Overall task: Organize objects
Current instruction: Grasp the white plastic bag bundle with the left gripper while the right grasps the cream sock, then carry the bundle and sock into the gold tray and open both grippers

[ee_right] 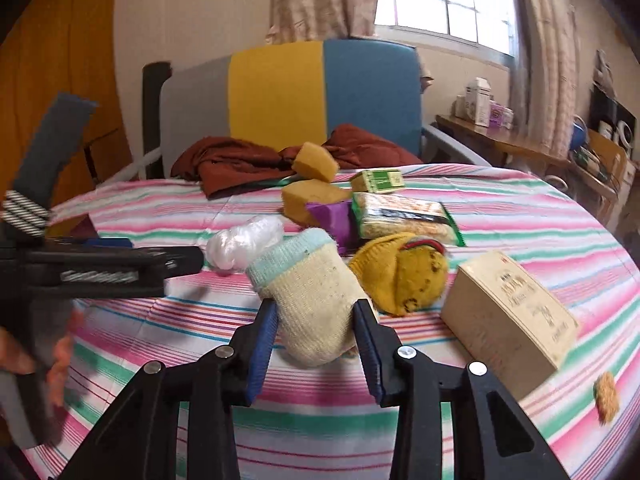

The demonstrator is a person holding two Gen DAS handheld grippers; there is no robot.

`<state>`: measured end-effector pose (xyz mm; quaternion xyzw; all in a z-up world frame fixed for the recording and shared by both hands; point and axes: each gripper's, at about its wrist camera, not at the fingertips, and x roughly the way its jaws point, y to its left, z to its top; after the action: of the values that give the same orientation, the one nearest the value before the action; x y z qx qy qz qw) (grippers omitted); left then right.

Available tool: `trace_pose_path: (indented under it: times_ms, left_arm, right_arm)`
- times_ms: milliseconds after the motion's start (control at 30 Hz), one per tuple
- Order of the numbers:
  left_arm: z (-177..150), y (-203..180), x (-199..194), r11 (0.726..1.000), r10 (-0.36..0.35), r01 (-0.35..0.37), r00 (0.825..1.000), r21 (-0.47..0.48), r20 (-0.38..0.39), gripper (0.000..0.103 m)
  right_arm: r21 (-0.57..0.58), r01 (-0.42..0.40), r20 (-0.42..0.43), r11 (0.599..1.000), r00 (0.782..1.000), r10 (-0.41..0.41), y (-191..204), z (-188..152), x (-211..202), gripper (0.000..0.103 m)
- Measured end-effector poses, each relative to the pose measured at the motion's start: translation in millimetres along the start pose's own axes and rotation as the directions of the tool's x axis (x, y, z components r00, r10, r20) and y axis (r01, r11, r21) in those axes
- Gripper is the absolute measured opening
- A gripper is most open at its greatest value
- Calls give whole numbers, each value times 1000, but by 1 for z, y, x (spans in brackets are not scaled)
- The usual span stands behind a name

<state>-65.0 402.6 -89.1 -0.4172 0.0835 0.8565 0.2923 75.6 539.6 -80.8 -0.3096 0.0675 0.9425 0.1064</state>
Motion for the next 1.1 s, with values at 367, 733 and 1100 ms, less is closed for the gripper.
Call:
trace_pose_path:
  times_ms: [367, 733, 1100]
  left_arm:
    - [22, -38, 52, 982, 38, -31, 999, 185, -32, 61]
    - [4, -35, 30, 983, 18, -31, 997, 181, 75, 35]
    - [-19, -35, -6, 978, -1, -35, 985, 204, 171, 35]
  right_arm:
    - [53, 5, -14, 999, 1000, -5, -9, -4, 7, 39]
    - [36, 18, -2, 999, 1000, -18, -5, -7, 5, 39]
    - [36, 29, 32, 999, 999, -31, -3, -7, -5, 37]
